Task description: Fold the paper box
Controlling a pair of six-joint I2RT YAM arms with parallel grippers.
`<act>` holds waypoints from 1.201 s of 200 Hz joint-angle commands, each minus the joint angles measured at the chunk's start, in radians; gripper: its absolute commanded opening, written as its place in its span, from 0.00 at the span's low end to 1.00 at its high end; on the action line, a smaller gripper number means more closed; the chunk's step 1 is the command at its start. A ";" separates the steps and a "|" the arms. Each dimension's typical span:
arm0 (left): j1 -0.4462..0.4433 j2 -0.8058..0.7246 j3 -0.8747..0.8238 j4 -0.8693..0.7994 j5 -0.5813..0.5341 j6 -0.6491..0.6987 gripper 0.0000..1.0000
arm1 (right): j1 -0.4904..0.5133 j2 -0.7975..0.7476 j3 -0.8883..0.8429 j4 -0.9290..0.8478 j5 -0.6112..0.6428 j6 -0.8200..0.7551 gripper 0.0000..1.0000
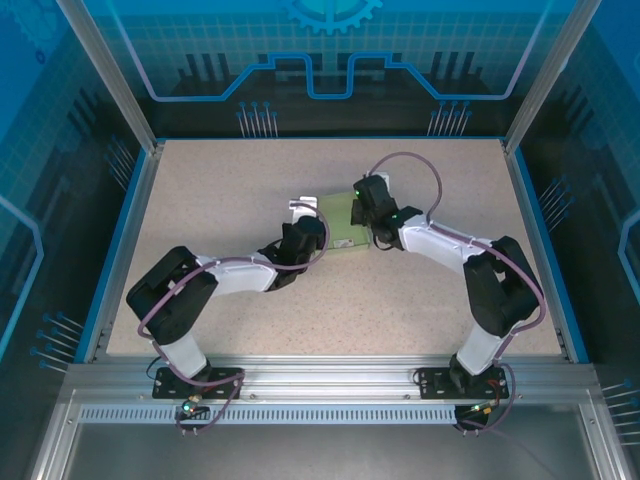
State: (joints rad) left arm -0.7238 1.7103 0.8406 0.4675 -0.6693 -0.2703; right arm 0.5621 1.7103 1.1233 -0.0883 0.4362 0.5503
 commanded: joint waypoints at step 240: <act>-0.187 -0.003 -0.282 0.386 -0.143 0.113 0.07 | 0.197 -0.158 -0.529 0.587 0.220 0.015 0.00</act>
State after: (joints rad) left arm -0.8898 1.7420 0.5682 0.8581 -0.8238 -0.1547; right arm 0.7261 1.5631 0.6209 0.4980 0.6540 0.5430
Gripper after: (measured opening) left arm 0.057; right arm 0.055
